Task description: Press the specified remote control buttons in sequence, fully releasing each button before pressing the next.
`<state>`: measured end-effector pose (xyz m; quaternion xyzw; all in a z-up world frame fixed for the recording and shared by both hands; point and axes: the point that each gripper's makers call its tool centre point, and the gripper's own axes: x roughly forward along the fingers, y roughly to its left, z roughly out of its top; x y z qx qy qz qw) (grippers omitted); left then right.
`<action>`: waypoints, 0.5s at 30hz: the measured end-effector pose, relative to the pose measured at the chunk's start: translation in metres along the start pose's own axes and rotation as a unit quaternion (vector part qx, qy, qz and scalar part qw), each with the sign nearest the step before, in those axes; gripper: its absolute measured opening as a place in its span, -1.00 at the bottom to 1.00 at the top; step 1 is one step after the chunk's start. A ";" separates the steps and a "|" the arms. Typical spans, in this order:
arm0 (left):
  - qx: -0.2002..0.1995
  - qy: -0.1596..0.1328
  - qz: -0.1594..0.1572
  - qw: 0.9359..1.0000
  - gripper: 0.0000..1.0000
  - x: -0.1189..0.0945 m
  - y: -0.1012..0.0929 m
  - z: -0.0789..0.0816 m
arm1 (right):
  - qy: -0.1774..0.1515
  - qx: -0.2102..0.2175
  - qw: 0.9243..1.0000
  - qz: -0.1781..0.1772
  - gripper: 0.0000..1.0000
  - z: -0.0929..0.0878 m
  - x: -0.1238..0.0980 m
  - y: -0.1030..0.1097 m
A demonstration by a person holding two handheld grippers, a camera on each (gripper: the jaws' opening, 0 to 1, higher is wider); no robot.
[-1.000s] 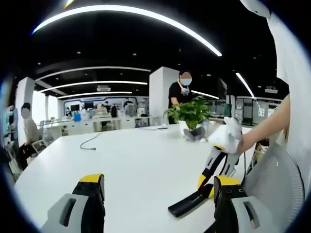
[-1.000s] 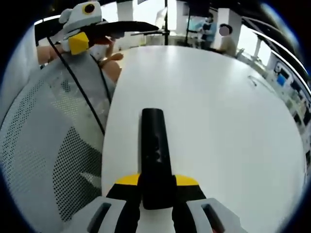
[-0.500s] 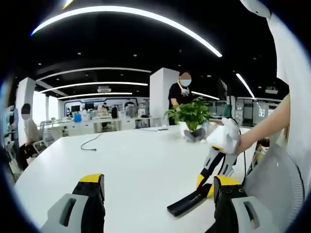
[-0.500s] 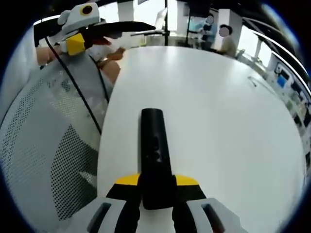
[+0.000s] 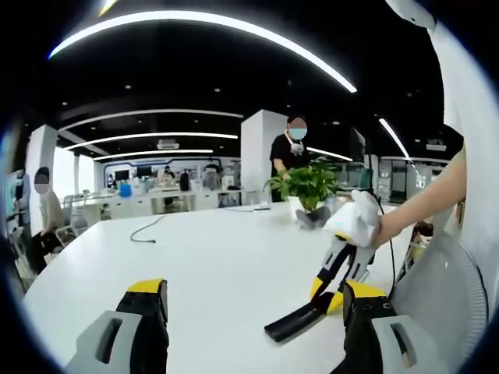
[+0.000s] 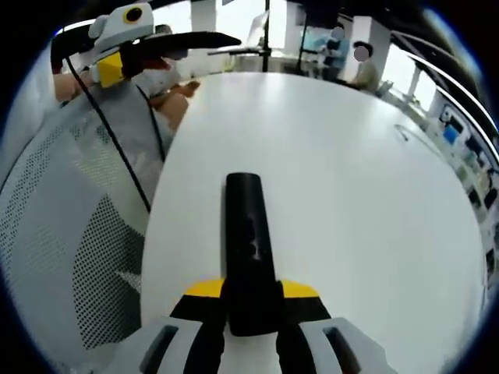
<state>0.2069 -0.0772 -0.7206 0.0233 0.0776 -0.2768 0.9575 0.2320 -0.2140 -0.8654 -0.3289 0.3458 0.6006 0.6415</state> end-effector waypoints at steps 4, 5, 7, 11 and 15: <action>0.000 -0.001 0.000 1.000 0.94 0.000 0.000 0.000 | 0.003 0.000 1.000 0.000 -0.57 0.000 0.000 -0.003; -0.001 -0.002 -0.001 1.000 0.94 0.000 0.000 0.001 | 0.004 0.000 1.000 0.000 -0.57 0.000 0.000 -0.004; -0.001 -0.004 -0.002 1.000 0.94 0.000 -0.001 0.002 | 0.006 0.001 1.000 -0.001 -0.57 0.000 0.000 -0.006; 0.003 -0.003 -0.002 1.000 0.94 0.000 -0.001 0.001 | 0.010 0.002 1.000 -0.002 -0.57 -0.001 0.000 -0.009; 0.004 -0.001 -0.003 1.000 0.94 0.000 -0.001 0.001 | 0.015 -0.003 1.000 0.001 -0.57 -0.001 0.000 -0.015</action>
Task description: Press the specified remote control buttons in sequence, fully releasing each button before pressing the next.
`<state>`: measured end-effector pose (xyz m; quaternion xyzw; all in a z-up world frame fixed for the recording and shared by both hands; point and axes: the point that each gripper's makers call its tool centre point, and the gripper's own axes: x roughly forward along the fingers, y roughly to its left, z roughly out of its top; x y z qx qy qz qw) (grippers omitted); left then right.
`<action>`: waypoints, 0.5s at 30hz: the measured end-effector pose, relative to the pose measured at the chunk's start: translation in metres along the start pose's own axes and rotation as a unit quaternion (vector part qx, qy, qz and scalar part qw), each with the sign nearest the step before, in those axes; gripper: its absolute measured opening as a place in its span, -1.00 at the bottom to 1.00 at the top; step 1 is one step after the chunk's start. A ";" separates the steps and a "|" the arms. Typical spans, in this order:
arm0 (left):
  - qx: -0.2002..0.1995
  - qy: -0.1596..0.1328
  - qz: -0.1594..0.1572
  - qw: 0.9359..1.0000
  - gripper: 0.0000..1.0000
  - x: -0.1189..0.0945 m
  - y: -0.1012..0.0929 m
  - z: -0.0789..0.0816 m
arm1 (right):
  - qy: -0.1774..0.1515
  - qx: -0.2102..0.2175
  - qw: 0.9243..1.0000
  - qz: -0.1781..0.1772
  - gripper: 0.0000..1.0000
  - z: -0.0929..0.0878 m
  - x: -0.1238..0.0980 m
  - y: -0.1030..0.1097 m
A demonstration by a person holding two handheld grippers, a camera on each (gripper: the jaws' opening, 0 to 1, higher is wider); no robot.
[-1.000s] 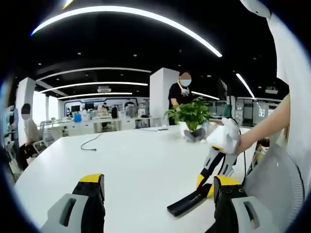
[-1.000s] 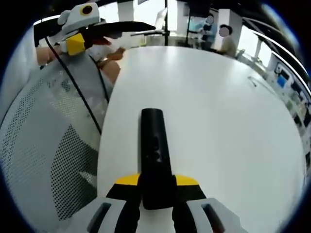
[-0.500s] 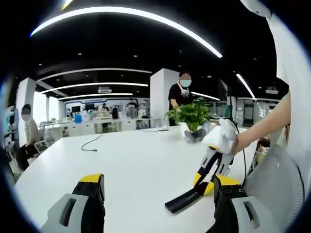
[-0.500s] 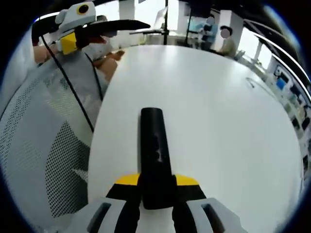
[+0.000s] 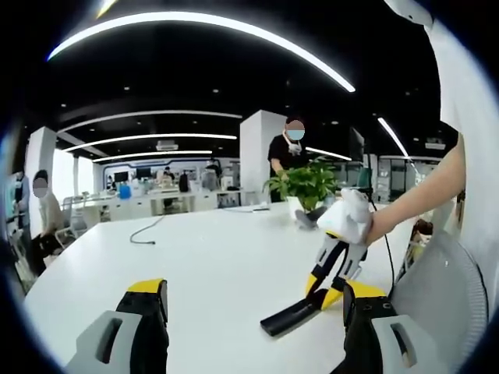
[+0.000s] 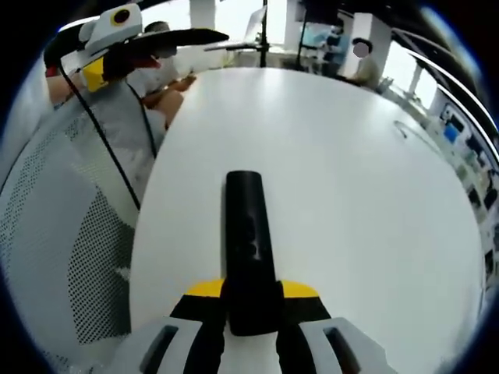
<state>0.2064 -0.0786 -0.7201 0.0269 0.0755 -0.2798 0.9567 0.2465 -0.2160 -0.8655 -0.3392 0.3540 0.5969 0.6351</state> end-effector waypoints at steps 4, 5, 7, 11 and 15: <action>-0.002 -0.002 0.002 1.000 0.94 0.000 0.001 0.001 | 0.008 -0.004 1.000 0.003 -0.57 0.000 0.000 -0.007; -0.001 -0.002 0.003 1.000 0.94 0.000 0.001 0.001 | 0.009 -0.005 1.000 0.004 -0.57 -0.001 0.000 -0.008; -0.001 -0.002 0.003 1.000 0.94 0.000 0.001 0.001 | 0.011 -0.006 1.000 0.005 -0.57 -0.001 0.000 -0.009; -0.002 -0.002 0.004 1.000 0.93 -0.001 0.002 0.000 | 0.013 -0.008 1.000 0.007 -0.57 -0.001 0.000 -0.011; -0.002 -0.002 0.004 1.000 0.93 -0.001 0.002 0.000 | 0.012 -0.007 1.000 0.007 -0.57 -0.001 0.000 -0.015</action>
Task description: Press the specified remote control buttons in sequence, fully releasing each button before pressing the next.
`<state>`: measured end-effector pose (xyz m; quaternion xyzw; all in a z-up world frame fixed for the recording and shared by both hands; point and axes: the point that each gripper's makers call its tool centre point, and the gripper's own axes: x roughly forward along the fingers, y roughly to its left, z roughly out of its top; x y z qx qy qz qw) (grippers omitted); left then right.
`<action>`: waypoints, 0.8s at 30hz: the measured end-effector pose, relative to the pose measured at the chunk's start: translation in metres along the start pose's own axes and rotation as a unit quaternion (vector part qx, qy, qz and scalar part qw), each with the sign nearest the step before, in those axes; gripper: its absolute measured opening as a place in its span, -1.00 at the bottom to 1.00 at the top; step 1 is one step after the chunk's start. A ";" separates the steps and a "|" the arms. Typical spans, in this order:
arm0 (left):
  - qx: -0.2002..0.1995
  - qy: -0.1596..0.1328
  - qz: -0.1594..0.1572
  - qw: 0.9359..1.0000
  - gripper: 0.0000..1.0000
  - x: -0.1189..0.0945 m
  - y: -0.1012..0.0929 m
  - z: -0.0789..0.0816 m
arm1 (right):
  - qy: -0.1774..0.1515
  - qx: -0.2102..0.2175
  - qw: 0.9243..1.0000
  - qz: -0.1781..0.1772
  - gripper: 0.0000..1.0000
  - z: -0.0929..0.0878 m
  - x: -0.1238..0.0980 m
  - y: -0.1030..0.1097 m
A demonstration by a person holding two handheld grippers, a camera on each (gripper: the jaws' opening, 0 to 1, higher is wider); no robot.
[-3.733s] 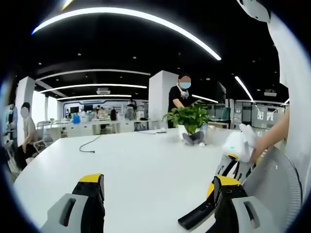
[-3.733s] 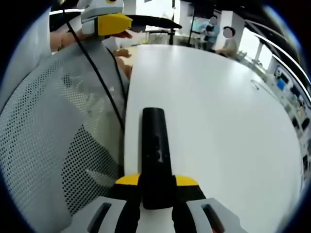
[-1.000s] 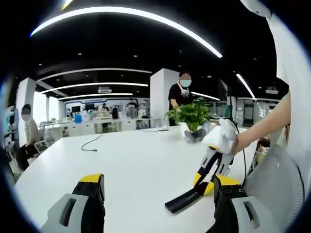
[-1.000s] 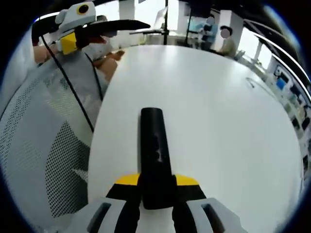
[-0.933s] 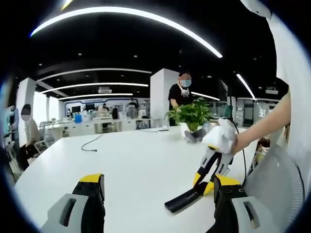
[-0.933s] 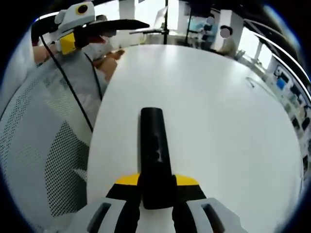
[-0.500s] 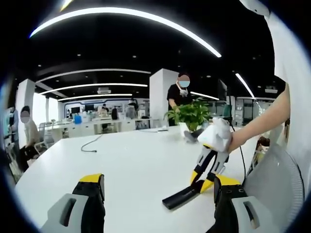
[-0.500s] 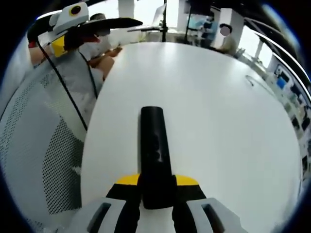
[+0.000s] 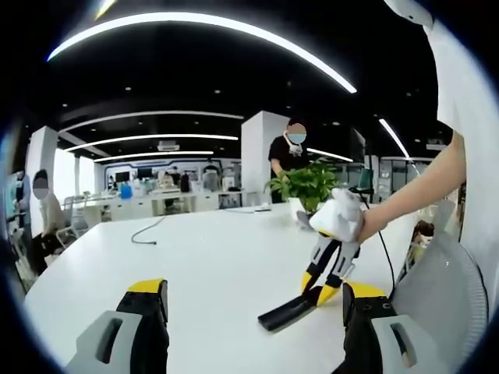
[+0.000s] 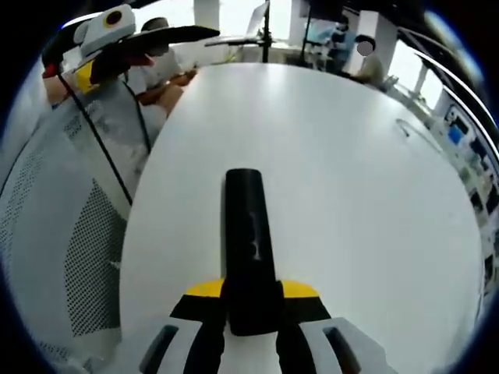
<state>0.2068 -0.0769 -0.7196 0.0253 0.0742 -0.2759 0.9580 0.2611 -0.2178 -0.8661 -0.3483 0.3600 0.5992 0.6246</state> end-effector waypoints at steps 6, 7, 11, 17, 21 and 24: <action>0.001 0.003 -0.003 1.000 0.93 0.000 -0.001 -0.001 | 0.000 0.003 1.000 -0.001 -0.57 0.000 0.000 -0.005; 0.001 0.003 -0.003 1.000 0.93 0.000 -0.001 -0.001 | 0.000 0.003 1.000 -0.001 -0.57 0.000 0.000 -0.006; 0.003 0.004 -0.004 1.000 0.93 0.000 -0.002 -0.001 | 0.001 0.009 1.000 -0.002 -0.57 0.000 0.000 -0.009; 0.004 0.006 -0.005 1.000 0.93 0.000 -0.002 -0.002 | 0.008 0.009 1.000 -0.001 -0.57 0.001 0.000 -0.014; 0.003 0.008 -0.006 1.000 0.92 0.000 -0.003 -0.003 | 0.011 0.007 1.000 0.001 -0.57 0.001 0.000 -0.017; 0.003 0.009 -0.008 1.000 0.92 0.001 -0.003 -0.003 | 0.012 0.006 1.000 0.004 -0.57 0.000 0.000 -0.020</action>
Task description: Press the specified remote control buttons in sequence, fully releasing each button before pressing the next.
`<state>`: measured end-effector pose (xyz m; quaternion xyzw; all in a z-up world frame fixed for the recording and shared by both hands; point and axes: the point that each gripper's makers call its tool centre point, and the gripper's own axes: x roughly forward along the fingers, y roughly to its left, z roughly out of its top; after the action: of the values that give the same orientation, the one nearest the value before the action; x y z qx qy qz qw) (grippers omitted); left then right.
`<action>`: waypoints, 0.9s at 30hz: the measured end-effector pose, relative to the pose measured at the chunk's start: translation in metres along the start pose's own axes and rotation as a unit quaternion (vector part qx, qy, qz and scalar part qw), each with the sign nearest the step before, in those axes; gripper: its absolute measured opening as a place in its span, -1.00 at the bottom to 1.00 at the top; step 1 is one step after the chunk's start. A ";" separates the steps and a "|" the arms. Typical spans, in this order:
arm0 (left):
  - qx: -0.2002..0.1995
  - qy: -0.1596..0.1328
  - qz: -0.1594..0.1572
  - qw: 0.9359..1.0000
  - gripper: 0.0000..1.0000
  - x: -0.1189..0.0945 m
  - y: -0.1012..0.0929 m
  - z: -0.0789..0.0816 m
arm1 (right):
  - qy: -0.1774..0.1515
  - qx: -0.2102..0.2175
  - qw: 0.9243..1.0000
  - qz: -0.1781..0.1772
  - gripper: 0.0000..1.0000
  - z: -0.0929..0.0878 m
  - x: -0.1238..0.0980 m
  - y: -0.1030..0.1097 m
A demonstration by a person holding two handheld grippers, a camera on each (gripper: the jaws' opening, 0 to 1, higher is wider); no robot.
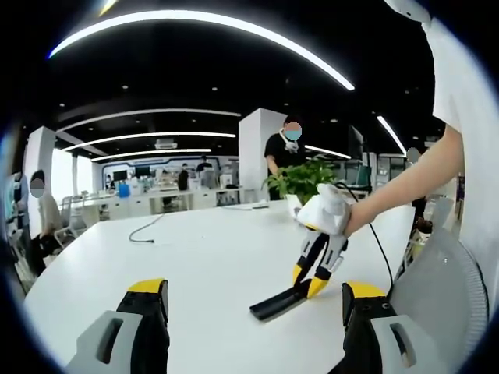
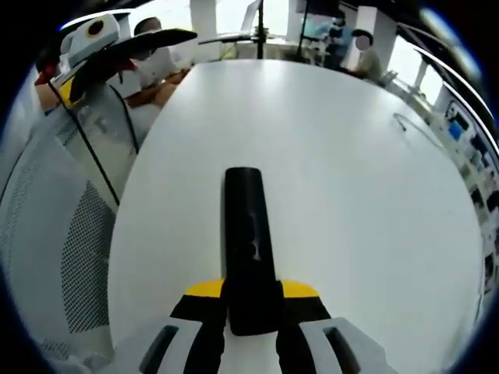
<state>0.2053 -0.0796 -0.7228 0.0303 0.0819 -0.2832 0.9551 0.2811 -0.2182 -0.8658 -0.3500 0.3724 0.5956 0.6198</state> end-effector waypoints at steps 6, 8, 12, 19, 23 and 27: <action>0.000 0.000 0.001 1.000 0.92 0.000 0.000 0.000 | 0.008 -0.004 1.000 0.000 -0.57 0.001 0.000 -0.006; -0.001 -0.001 0.001 1.000 0.92 0.000 0.001 0.000 | 0.011 -0.004 1.000 0.000 -0.57 0.001 0.001 -0.008; -0.001 -0.001 0.002 1.000 0.91 0.000 0.001 0.000 | 0.017 -0.006 1.000 0.001 -0.57 0.000 0.001 -0.012; -0.001 -0.002 0.002 1.000 0.91 -0.001 0.001 0.001 | 0.025 0.000 1.000 -0.001 -0.57 0.001 0.001 -0.020; -0.001 -0.002 0.003 1.000 0.91 -0.001 0.002 0.001 | 0.031 -0.002 1.000 0.000 -0.57 0.000 0.000 -0.024; -0.001 -0.002 0.003 1.000 0.91 -0.001 0.002 0.001 | 0.036 -0.006 0.999 0.003 -0.57 0.000 0.000 -0.027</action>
<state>0.2055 -0.0779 -0.7218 0.0293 0.0801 -0.2800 0.9562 0.3081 -0.2193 -0.8662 -0.3740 0.3918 0.5863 0.6024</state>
